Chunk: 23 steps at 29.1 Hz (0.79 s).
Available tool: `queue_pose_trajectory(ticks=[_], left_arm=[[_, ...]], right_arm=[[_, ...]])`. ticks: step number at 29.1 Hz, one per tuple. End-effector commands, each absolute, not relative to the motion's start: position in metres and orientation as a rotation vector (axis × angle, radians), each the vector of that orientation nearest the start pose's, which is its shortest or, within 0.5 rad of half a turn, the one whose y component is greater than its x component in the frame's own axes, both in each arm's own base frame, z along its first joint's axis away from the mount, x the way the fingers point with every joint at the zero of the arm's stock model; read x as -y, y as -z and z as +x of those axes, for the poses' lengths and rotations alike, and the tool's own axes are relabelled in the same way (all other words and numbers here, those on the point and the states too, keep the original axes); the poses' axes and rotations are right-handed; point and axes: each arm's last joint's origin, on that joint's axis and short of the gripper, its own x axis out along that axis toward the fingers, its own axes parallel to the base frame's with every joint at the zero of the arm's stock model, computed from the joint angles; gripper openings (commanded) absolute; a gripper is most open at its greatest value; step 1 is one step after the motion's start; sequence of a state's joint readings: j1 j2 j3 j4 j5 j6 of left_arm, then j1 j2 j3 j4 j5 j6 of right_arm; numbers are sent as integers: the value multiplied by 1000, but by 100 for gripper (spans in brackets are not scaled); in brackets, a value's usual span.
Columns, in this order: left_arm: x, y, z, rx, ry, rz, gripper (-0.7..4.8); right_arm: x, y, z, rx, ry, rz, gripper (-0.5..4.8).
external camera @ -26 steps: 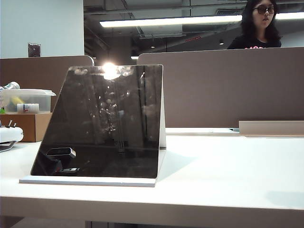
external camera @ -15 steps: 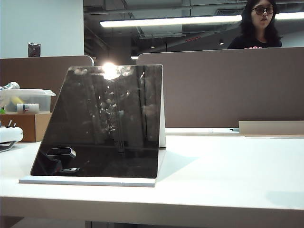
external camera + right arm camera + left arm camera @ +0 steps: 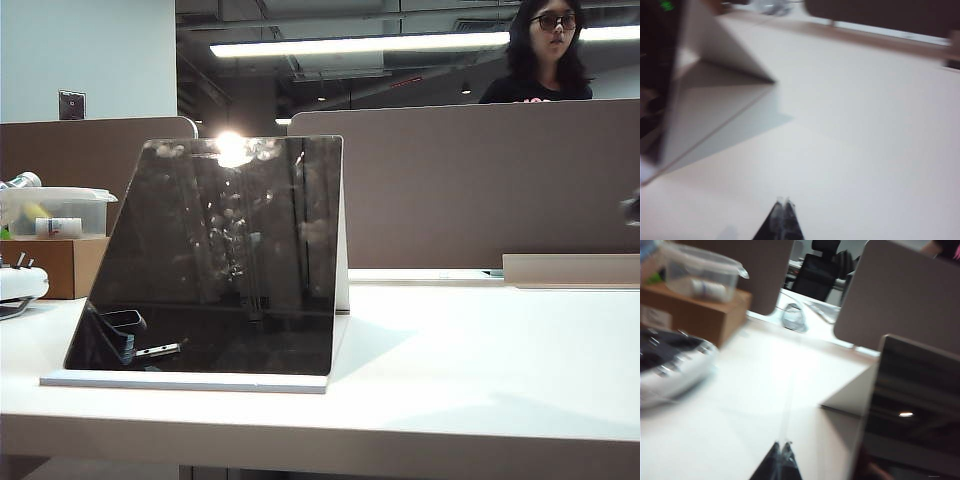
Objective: Push the center of the mirror on the table forward to move it for a short distance.
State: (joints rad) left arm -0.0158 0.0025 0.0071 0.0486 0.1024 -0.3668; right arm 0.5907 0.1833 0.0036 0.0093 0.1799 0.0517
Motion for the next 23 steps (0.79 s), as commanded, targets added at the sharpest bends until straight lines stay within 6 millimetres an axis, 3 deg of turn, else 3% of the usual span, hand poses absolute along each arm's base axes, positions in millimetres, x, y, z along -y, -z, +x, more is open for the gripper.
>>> queue_pose_trajectory(ticks=[1,5,11,15,23], left_arm=[[11,-174,95,15,350,-435,-5],[18,-183,91,9,613,-489,-5],[30,-203,83,-40,803,-517,-5],[39,-214,85,-51,762,-419,-5],[75,-216,116,-141,740,-370,-5]], right_arm=[[-69,-149,84,-172,-550,-26,-5],[-77,-149,76,-176,-658,-39,-5],[-81,-149,72,-175,-708,-43,-5],[-81,-149,72,-175,-703,-43,-5],[-81,-149,72,-176,-703,-44,-5]])
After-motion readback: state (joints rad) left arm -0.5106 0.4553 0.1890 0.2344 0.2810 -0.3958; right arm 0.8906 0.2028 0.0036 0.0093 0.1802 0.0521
